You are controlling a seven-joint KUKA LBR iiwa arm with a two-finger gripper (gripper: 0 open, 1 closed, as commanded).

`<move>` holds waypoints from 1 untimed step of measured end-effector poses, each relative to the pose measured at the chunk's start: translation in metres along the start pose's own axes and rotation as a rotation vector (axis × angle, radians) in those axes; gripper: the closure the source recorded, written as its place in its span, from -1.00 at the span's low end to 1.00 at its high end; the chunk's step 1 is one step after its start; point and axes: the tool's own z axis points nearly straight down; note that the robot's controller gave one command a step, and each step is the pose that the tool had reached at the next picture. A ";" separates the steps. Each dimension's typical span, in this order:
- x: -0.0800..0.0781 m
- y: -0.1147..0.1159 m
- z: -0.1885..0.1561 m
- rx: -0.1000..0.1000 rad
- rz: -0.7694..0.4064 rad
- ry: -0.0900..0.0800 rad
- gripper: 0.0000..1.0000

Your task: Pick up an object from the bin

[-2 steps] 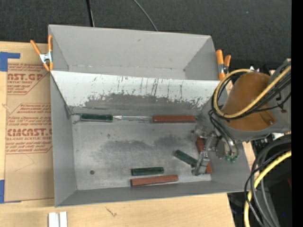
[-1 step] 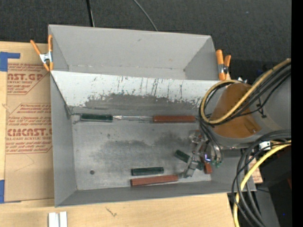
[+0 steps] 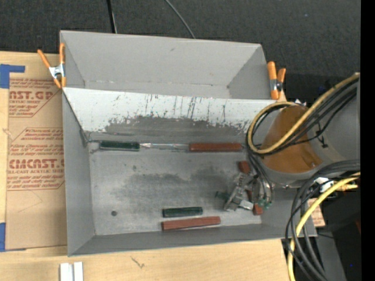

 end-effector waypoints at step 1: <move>0.000 0.000 0.000 0.000 0.000 0.000 1.00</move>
Offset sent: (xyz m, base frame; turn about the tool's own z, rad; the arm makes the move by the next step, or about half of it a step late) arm 0.0000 0.0001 0.0154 0.0000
